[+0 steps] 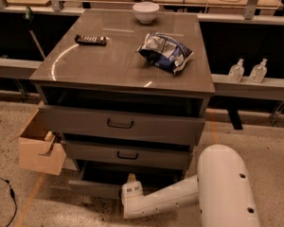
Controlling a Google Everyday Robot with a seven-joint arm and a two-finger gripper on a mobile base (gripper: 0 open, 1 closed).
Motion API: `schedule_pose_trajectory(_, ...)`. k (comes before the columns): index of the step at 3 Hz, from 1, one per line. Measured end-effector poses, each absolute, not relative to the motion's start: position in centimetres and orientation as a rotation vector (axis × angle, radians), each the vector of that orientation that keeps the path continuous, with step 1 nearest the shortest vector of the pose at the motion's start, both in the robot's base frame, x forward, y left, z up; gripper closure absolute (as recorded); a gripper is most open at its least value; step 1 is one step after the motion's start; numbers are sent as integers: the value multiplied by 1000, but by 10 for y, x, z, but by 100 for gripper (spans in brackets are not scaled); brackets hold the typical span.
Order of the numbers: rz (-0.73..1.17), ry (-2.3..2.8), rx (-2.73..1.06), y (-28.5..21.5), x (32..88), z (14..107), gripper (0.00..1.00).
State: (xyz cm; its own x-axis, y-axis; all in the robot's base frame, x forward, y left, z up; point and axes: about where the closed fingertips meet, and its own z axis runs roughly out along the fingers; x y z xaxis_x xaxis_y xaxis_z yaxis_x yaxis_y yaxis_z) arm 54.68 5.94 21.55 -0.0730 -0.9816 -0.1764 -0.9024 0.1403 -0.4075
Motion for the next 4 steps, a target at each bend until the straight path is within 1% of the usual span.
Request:
schedule_pose_trajectory(2,-293,2019,-1798,50,551,223,47)
schedule_pose_trajectory(4,-230,1988,-1809,57,553,235,93)
